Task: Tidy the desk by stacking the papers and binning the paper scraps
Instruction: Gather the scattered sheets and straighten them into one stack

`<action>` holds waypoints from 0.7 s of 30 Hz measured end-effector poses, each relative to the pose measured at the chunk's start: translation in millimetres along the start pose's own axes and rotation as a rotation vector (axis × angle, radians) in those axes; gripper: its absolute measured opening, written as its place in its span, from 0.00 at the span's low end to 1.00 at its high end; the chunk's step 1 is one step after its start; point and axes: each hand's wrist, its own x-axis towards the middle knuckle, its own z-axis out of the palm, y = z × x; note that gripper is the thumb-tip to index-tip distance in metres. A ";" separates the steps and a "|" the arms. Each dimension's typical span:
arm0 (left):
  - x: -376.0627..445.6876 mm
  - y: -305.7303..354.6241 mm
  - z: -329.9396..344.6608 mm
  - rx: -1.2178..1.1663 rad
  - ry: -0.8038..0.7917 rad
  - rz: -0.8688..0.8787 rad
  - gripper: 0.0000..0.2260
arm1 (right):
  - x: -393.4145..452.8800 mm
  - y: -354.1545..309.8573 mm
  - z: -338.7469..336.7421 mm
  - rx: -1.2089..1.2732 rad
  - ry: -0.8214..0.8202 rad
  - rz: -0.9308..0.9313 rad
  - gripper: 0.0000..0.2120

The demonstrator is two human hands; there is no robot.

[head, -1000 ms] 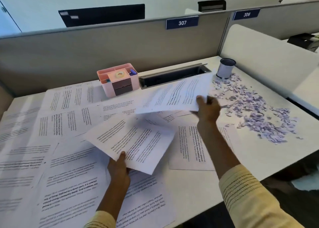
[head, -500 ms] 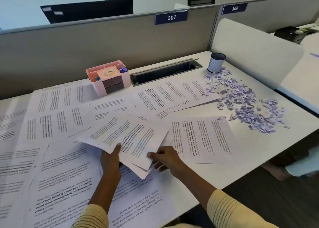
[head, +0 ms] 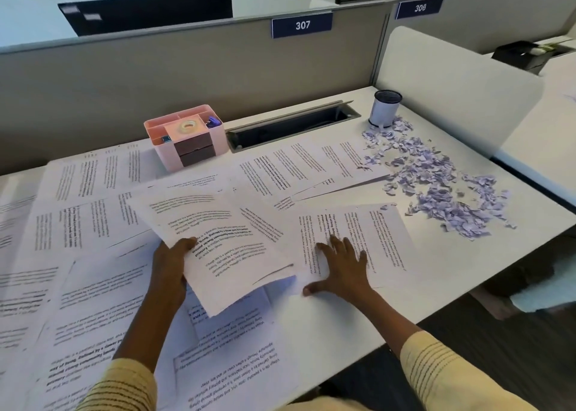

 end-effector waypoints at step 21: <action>-2.4 -23.7 -58.4 0.025 -0.171 -0.184 0.21 | 35.0 -1.9 -128.7 0.180 0.798 -0.207 0.27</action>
